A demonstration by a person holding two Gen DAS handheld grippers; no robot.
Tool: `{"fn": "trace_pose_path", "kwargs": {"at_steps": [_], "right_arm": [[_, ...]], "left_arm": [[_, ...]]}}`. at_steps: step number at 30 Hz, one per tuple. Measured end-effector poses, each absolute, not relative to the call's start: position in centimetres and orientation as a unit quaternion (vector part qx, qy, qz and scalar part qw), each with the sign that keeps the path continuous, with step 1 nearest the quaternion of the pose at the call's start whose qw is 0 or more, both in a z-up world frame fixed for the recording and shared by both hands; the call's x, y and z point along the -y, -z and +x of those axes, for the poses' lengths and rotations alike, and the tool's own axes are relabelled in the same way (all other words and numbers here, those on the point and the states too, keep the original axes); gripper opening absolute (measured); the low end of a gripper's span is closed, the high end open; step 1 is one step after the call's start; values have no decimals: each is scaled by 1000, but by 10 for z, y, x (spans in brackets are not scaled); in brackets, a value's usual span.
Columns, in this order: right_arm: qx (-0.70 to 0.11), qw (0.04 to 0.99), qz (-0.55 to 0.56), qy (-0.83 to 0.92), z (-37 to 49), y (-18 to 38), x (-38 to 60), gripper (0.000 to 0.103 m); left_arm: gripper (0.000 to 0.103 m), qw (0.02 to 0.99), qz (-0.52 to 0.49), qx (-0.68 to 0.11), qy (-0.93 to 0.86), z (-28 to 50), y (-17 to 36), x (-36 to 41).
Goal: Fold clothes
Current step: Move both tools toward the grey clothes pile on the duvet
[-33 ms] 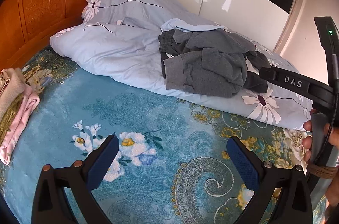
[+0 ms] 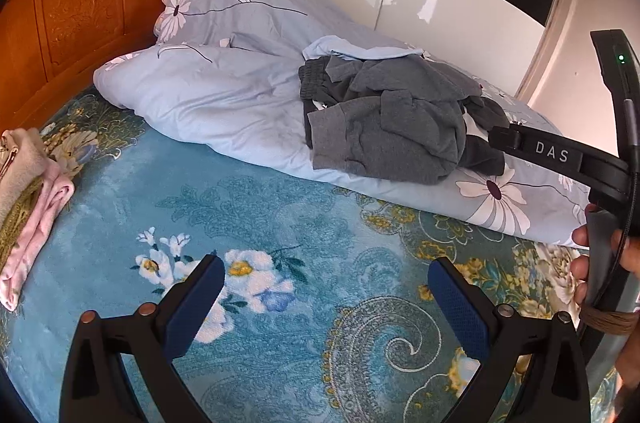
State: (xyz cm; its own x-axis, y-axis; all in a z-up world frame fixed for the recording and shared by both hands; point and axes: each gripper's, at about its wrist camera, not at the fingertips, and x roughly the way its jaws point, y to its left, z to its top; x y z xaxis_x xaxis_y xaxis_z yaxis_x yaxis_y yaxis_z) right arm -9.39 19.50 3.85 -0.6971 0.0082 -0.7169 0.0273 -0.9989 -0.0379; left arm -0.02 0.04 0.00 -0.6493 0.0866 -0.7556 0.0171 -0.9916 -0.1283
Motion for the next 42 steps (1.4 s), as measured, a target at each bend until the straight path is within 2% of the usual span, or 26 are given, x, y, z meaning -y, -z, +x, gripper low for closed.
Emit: {"fn": "trace_pose_path", "kwargs": {"at_steps": [10, 19, 31, 42], "right_arm": [[-18, 4, 390, 921, -99, -28, -192, 87], [-27, 0, 387, 921, -96, -12, -180, 87], [-25, -54, 413, 909, -104, 28, -159, 87], [-59, -66, 401, 912, -121, 25, -145, 86]], "left_arm": [[103, -12, -378, 97, -921, -1, 12, 15], [103, -7, -372, 59, -926, -11, 60, 20], [103, 23, -434, 33, -900, -53, 139, 28], [103, 9, -459, 29, -888, -66, 190, 34]]}}
